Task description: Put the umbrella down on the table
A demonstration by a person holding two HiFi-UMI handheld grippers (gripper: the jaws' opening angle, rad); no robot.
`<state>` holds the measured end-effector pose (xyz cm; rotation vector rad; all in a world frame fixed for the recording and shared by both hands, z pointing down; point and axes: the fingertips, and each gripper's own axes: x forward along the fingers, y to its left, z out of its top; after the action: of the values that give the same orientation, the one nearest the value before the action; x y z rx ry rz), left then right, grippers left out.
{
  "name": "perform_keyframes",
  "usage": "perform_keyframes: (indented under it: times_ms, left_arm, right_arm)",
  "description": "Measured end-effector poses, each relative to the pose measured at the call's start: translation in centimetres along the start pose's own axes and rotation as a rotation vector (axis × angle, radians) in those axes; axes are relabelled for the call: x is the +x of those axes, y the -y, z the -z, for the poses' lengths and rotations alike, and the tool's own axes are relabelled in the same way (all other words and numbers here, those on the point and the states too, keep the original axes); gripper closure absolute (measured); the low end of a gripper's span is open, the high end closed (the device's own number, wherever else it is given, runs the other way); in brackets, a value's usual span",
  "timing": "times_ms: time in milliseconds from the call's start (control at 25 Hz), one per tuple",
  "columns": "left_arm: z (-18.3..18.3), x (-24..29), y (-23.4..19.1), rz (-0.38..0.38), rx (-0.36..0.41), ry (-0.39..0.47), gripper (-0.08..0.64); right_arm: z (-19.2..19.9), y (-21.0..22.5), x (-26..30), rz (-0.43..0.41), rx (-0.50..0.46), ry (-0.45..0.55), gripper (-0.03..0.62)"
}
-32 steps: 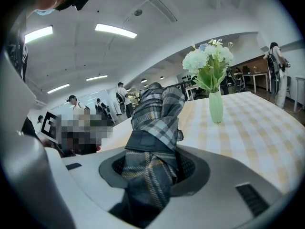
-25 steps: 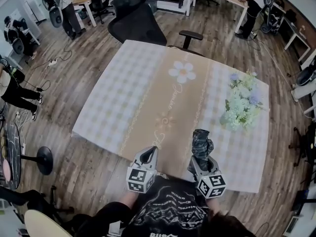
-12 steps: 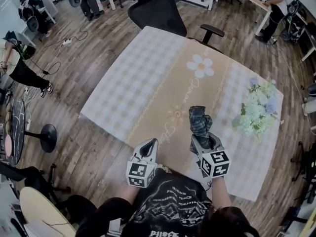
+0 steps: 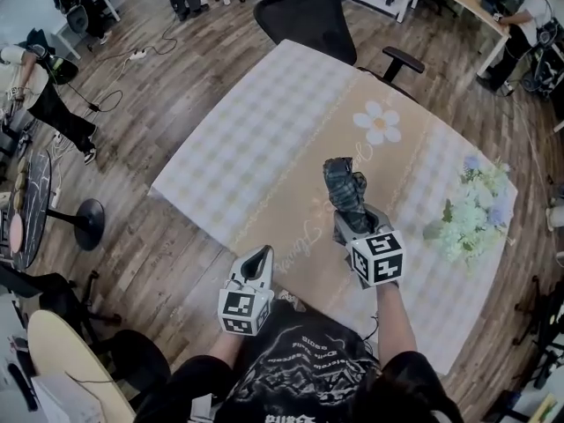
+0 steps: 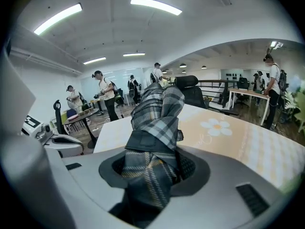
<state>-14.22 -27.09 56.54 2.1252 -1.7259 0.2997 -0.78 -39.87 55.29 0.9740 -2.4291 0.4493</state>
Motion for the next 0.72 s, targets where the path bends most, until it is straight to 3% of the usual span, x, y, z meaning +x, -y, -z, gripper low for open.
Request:
perform_keyframes:
  times_ms: [720]
  left_arm:
    - [2.0,-0.9,-5.6,-0.136,-0.067,-0.05,0.541]
  right_arm:
    - [-2.9,1.2,13.0,-0.055,-0.047,-0.173,0.408]
